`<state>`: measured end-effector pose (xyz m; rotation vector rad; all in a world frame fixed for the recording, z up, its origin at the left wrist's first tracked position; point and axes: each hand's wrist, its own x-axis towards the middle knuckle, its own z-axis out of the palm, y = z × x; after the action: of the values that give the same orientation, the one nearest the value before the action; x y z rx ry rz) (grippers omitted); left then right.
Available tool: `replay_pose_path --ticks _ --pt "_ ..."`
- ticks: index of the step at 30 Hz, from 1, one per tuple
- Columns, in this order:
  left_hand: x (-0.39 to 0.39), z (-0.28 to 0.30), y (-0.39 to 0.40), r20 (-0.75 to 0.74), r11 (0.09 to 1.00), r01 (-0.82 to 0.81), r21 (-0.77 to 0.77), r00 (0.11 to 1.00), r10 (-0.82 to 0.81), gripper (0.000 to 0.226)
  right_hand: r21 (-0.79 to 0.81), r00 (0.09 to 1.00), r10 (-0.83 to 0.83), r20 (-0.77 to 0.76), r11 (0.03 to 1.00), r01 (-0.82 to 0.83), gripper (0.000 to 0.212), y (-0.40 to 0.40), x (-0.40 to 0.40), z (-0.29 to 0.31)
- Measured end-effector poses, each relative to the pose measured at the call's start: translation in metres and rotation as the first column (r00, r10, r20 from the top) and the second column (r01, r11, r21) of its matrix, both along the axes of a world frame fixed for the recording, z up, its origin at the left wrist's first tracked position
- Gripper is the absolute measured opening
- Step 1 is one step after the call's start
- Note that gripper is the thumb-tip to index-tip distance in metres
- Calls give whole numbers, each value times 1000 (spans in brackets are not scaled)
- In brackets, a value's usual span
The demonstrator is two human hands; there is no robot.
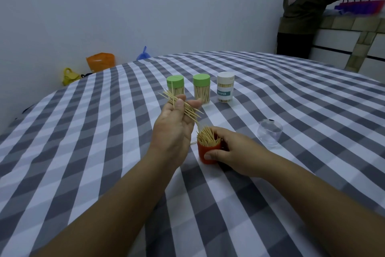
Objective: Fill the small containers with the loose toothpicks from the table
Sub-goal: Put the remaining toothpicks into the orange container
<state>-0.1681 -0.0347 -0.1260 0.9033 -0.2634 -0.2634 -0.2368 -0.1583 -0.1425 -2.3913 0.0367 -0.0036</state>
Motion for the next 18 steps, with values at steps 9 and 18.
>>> replay_pose_path --ticks 9,18 --pt "-5 -9 -2 -41 968 42 247 999 -33 18 24 1000 3 7 1000 -3 58 -1 0 -2" --pt "-18 -17 -5 53 840 39 541 995 -81 26 22 1000 9 16 1000 -9 54 -2 0 -2"
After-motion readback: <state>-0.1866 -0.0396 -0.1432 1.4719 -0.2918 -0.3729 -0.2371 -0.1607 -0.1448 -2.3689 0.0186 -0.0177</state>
